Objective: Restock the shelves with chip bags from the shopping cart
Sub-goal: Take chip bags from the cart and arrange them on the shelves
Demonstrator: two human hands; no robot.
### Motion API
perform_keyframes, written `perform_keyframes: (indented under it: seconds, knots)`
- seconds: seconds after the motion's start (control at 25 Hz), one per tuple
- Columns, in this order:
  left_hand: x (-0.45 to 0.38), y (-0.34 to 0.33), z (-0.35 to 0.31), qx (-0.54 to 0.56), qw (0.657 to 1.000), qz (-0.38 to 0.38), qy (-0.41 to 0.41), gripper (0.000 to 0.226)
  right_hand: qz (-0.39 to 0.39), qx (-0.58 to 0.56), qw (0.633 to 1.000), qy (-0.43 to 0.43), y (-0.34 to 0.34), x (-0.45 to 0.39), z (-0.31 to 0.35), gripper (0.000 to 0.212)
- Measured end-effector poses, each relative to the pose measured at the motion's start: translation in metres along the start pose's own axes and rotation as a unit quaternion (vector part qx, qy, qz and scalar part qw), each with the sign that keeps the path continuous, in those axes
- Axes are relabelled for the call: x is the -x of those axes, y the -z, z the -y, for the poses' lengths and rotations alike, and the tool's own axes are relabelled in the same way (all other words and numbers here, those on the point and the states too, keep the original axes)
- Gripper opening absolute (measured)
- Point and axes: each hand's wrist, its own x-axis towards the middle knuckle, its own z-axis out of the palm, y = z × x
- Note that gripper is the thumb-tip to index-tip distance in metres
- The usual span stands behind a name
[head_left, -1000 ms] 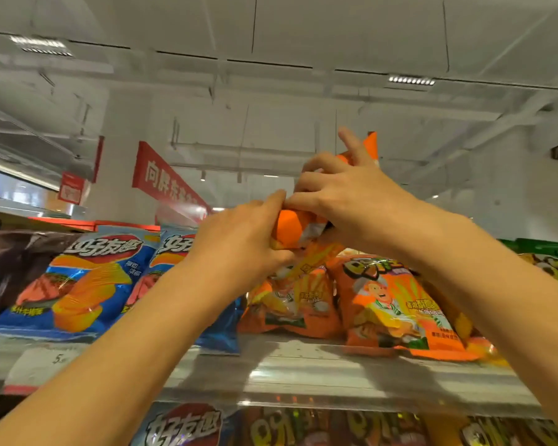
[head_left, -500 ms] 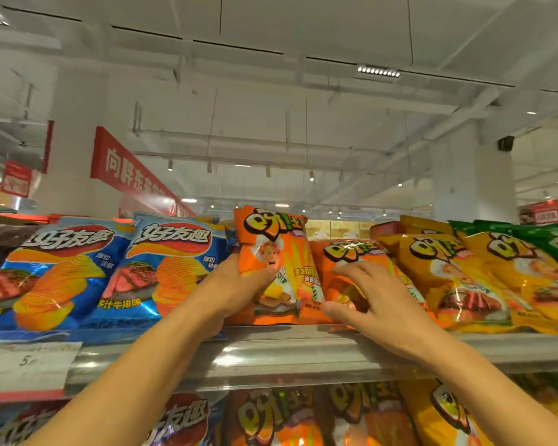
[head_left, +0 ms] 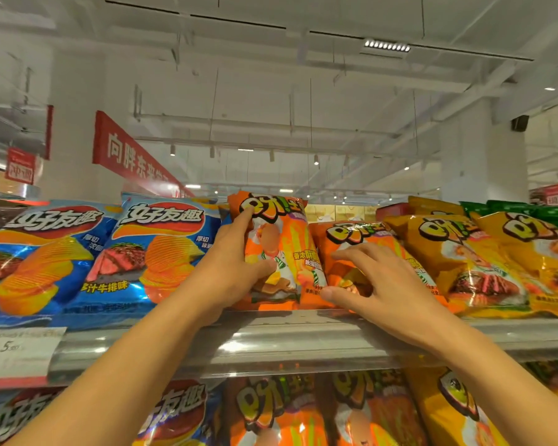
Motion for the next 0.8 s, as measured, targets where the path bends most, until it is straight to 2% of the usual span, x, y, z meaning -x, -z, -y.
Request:
perform_keyframes:
  seconds: [0.24, 0.32, 0.4, 0.48, 0.56, 0.6, 0.64, 0.76, 0.8]
  knots:
    - [-0.004, 0.007, 0.005, 0.083, 0.996, 0.015, 0.019, 0.095, 0.002, -0.022, 1.000, -0.002, 0.007, -0.004, 0.001, 0.092]
    - [-0.004, 0.011, 0.002, 0.117, 0.992, 0.038, 0.033, 0.093, -0.027, -0.053, 0.998, 0.005, 0.013, -0.011, 0.003, 0.087]
    - [-0.003, 0.012, -0.003, 0.096, 0.991, 0.066, 0.061, 0.089, -0.043, -0.079, 0.995, 0.040, 0.018, -0.022, 0.009, 0.078]
    - [0.004, 0.009, -0.006, -0.044, 0.998, 0.034, 0.034, 0.088, -0.022, -0.100, 0.992, 0.076, 0.019, -0.036, 0.017, 0.069]
    - [0.018, -0.002, -0.006, -0.216, 0.971, -0.057, -0.087, 0.084, 0.006, -0.092, 0.992, 0.086, 0.016, -0.049, 0.022, 0.060]
    - [0.027, -0.011, -0.009, -0.260, 0.952, -0.076, -0.142, 0.077, 0.021, -0.064, 0.994, 0.084, 0.012, -0.053, 0.022, 0.058]
    - [0.034, -0.020, -0.010, -0.299, 0.939, -0.058, -0.163, 0.072, 0.043, -0.027, 0.996, 0.077, 0.008, -0.055, 0.021, 0.057]
    - [0.048, -0.038, -0.006, -0.422, 0.898, 0.036, -0.124, 0.091, 0.113, 0.041, 0.992, 0.045, -0.004, -0.056, 0.020, 0.058]
    - [0.049, -0.039, -0.005, -0.432, 0.894, 0.041, -0.114, 0.093, 0.120, 0.039, 0.991, 0.042, -0.004, -0.056, 0.021, 0.059]
